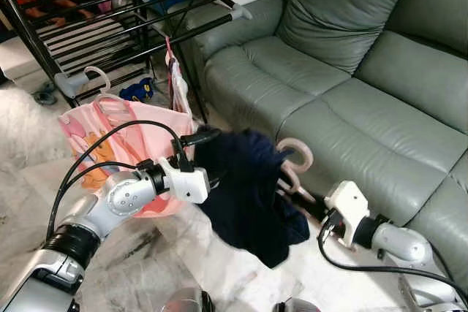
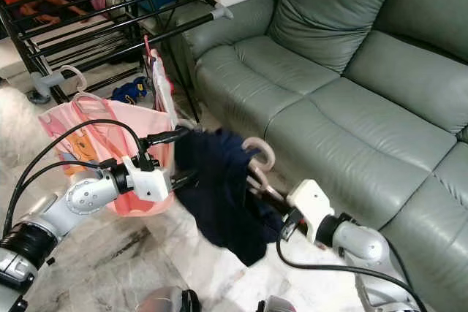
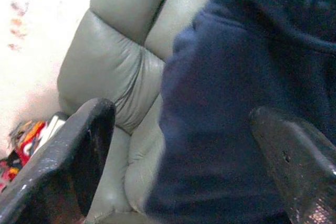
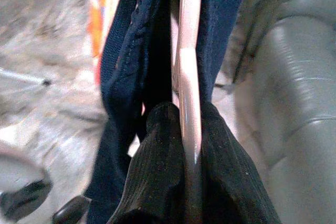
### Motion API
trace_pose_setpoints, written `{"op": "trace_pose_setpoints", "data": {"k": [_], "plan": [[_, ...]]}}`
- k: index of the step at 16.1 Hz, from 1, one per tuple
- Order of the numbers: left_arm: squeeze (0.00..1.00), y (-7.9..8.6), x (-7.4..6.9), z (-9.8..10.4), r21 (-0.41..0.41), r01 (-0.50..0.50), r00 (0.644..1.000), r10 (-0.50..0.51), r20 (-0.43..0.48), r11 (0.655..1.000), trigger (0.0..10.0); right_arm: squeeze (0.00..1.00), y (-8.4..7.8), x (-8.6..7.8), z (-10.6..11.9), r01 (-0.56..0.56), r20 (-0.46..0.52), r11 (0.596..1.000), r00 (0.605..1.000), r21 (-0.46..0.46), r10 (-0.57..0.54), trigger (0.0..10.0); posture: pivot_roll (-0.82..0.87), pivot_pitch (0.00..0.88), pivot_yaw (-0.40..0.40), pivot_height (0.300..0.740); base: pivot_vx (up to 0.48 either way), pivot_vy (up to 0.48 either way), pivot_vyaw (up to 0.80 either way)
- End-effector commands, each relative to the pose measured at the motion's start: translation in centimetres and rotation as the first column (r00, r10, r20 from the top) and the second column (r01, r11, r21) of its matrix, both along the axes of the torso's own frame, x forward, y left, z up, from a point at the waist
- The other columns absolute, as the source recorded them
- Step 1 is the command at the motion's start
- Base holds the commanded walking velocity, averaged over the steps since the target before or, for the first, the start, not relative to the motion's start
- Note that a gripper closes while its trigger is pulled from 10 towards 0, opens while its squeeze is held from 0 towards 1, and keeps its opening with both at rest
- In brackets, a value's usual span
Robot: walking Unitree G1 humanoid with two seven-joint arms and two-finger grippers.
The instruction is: Hang hanger
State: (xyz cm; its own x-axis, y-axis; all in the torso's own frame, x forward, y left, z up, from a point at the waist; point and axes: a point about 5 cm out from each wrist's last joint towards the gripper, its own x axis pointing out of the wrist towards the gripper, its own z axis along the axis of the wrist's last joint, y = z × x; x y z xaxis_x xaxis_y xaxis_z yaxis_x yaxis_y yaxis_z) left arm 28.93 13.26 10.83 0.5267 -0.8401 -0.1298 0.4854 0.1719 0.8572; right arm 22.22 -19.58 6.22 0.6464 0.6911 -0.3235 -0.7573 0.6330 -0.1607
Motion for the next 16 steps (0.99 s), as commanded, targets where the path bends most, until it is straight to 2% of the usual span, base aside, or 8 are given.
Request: {"op": "trace_pose_setpoints", "data": {"k": [1,3,4,5,6,7,8,16], "plan": [[1.00,0.1,0.0,0.0,0.030,0.025,1.000,-0.025,0.004,0.999,10.0,0.00,0.5,-0.1,0.2,-0.049,0.017,0.999,0.999,0.003,0.049,10.0,-0.03,0.000,0.038,0.740,0.000,0.000,0.00],[1.00,-0.3,-0.6,-1.0,0.087,0.089,0.996,-0.086,-0.038,0.992,10.0,0.00,1.1,-0.1,0.4,-0.089,0.009,0.996,0.996,0.021,0.089,10.0,-0.03,0.000,0.038,0.740,0.000,0.000,0.00],[0.00,-0.4,-0.6,-1.4,0.107,0.105,0.993,-0.098,-0.065,0.989,10.0,0.00,1.2,-0.1,0.5,-0.125,-0.003,0.992,0.992,0.018,0.125,10.0,-0.03,0.000,0.038,0.740,0.000,0.000,0.00],[0.00,-0.5,-0.5,-1.5,0.116,0.115,0.992,-0.107,-0.073,0.987,10.0,0.00,1.2,-0.1,0.5,-0.140,-0.008,0.990,0.990,0.014,0.140,10.0,-0.03,0.000,0.038,0.740,0.000,0.000,0.00],[0.00,-0.6,-0.5,-1.6,0.121,0.135,0.987,-0.124,-0.100,0.983,8.5,0.00,1.2,0.0,0.7,-0.157,-0.009,0.988,0.988,0.006,0.157,10.0,-0.03,0.000,0.034,0.740,0.000,0.000,0.00],[0.00,-0.6,-0.5,-1.8,0.132,0.143,0.985,-0.128,-0.115,0.981,3.8,0.00,1.2,0.0,0.8,-0.171,-0.009,0.985,0.985,-0.002,0.171,10.0,-0.03,0.000,0.035,0.740,0.000,0.000,0.00],[0.00,-0.6,-0.4,-2.1,0.154,0.154,0.980,-0.131,-0.147,0.976,0.0,0.00,1.4,0.0,0.9,-0.206,-0.019,0.978,0.978,-0.008,0.206,10.0,-0.03,0.000,0.035,0.740,0.000,0.000,0.00],[0.00,0.2,-0.3,-3.4,0.248,0.200,0.948,-0.123,-0.294,0.948,0.0,0.00,0.9,-0.6,0.4,-0.296,-0.053,0.951,0.955,-0.088,0.292,10.0,-0.03,0.000,0.039,0.740,0.000,0.000,0.00]]}}
